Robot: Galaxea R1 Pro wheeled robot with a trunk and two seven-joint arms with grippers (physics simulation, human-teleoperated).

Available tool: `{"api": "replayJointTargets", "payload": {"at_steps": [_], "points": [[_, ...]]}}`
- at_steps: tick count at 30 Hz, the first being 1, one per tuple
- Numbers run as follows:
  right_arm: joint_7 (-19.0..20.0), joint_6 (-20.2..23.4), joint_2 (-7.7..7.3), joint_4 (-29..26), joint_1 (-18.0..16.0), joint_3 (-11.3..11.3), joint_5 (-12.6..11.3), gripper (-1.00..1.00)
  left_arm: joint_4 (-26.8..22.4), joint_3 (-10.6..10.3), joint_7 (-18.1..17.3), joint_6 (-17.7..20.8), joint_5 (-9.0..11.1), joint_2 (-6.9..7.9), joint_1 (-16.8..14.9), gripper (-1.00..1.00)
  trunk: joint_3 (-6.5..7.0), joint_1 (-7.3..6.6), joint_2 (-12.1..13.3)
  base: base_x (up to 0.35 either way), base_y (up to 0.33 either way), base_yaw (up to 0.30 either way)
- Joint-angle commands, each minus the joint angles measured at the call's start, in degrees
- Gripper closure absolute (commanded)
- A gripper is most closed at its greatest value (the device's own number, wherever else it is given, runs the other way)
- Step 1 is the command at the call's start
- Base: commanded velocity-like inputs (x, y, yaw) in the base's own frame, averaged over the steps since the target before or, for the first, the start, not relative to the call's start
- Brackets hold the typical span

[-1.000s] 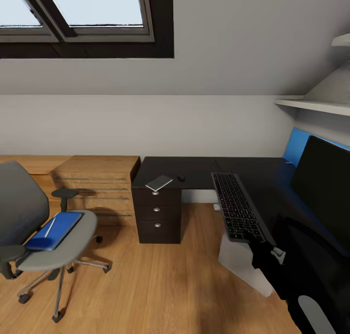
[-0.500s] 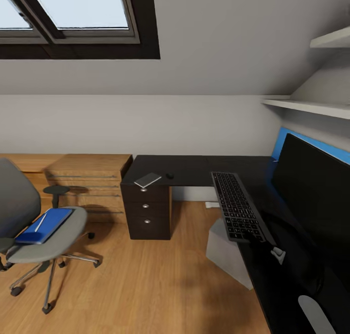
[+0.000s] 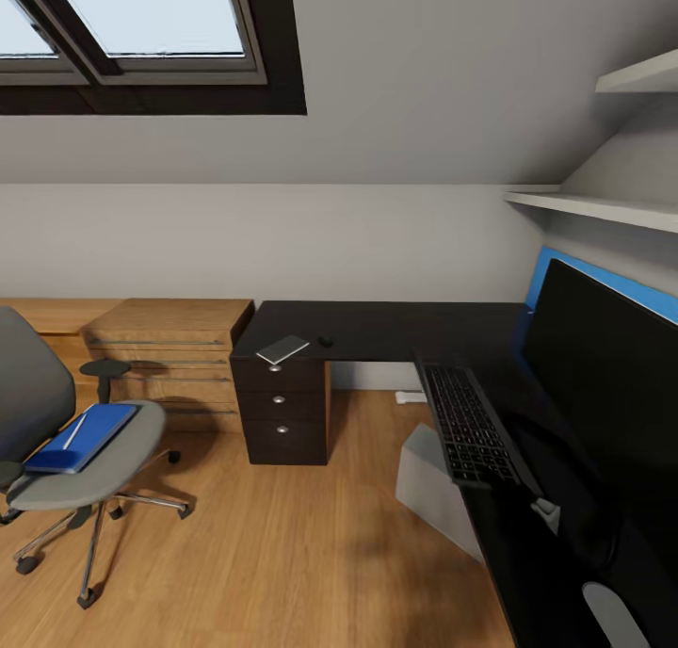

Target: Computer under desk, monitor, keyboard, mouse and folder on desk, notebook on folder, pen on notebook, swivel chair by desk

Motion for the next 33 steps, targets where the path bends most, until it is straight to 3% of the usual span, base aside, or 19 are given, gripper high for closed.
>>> {"api": "replayJointTargets", "payload": {"at_steps": [1,7,13,19,22,24,27,33], "points": [[0.07,0.32,-0.01,0.71,-0.05,-0.13,-0.81,1.00,-0.10,-0.10,0.45,0.15,0.59,0.01,-0.01,-1.00,-0.05,0.00,-0.04,0.000,-0.041,0.000],[-0.57,-1.81,-0.09,2.22,-0.12,-0.27,-0.47,1.00,-0.08,-0.08,0.46,0.15,0.59,0.01,-0.01,-1.00,-0.05,0.00,-0.04,0.000,-0.151,0.000],[-1.57,-3.91,-0.05,2.39,-0.14,-0.22,3.99,1.00,-0.08,-0.05,0.46,0.14,0.59,0.01,-0.01,-1.00,-0.05,0.00,-0.04,0.000,-0.093,0.000],[-1.85,-4.35,0.02,2.44,-0.20,-0.12,5.01,1.00,-0.08,-0.04,0.46,0.14,0.59,0.01,-0.01,-1.00,-0.05,0.00,-0.04,0.000,-0.005,0.000],[-2.14,-4.50,0.03,2.95,-0.20,-0.11,8.61,1.00,-0.08,-0.04,0.46,0.14,0.59,0.01,-0.01,-1.00,-0.05,0.00,-0.04,0.000,0.000,0.000],[-2.19,-4.53,0.07,3.33,-0.20,-0.11,12.90,1.00,-0.08,-0.04,0.40,0.14,0.59,0.01,-0.01,-1.00,-0.05,0.00,-0.04,-0.010,0.000,0.000],[-2.10,-4.54,0.09,3.47,-0.21,-0.12,15.65,1.00,-0.08,-0.04,0.38,0.14,0.59,0.01,-0.01,-1.00,-0.05,0.00,-0.04,-0.098,0.000,0.000],[-1.83,-4.54,0.09,3.51,-0.21,-0.27,16.32,1.00,-0.08,-0.04,0.37,0.14,0.57,0.01,-0.01,-1.00,-0.05,0.00,-0.04,-0.045,0.000,0.000]]}}
